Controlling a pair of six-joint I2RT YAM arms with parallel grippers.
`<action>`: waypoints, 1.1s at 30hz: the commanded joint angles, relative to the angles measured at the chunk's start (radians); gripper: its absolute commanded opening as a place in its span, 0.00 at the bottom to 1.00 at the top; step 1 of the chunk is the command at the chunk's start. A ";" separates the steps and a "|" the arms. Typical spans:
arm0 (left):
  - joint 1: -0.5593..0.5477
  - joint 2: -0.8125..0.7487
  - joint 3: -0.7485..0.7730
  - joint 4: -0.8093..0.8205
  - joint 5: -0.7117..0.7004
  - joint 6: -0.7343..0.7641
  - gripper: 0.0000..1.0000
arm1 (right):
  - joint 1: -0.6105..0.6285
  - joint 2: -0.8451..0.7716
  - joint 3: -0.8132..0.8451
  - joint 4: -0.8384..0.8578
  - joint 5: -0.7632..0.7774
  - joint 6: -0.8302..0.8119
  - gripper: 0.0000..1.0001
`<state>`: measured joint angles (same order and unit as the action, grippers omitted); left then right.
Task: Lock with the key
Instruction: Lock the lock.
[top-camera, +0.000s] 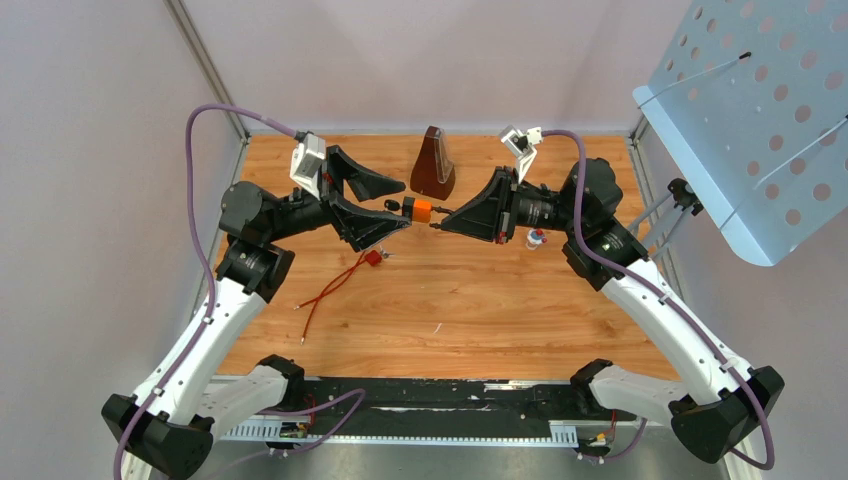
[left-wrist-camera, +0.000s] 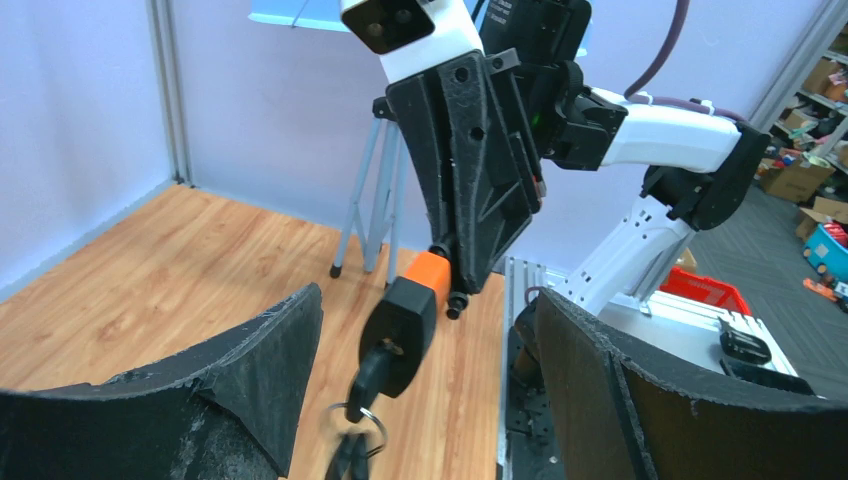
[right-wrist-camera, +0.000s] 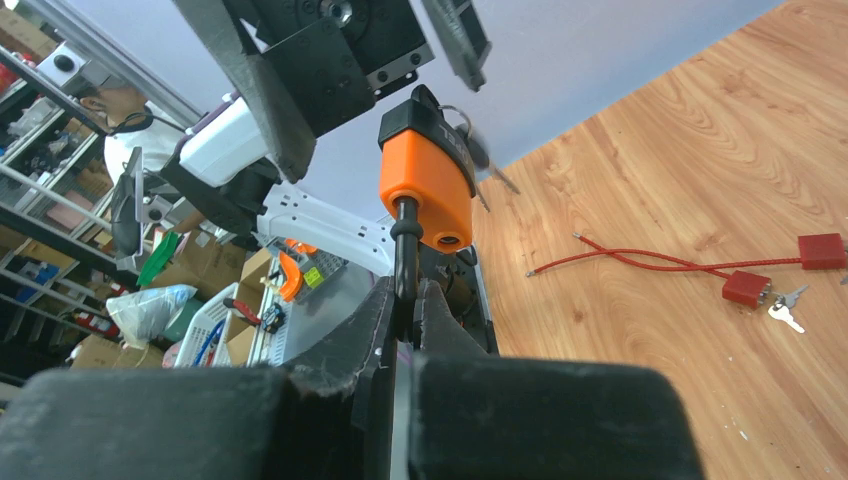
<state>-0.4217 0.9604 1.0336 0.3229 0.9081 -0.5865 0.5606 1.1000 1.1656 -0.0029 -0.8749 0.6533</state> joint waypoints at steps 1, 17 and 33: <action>0.006 0.035 0.010 0.078 -0.031 -0.018 0.84 | 0.003 0.006 0.041 0.109 -0.062 0.017 0.00; 0.006 0.124 0.036 0.259 0.213 -0.247 0.55 | 0.007 0.024 0.041 0.169 -0.073 0.078 0.00; 0.006 0.133 0.020 0.235 0.217 -0.246 0.52 | 0.007 0.034 0.029 0.169 -0.044 0.110 0.00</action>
<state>-0.4164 1.1004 1.0367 0.5419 1.1004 -0.8242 0.5625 1.1400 1.1660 0.0868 -0.9424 0.7406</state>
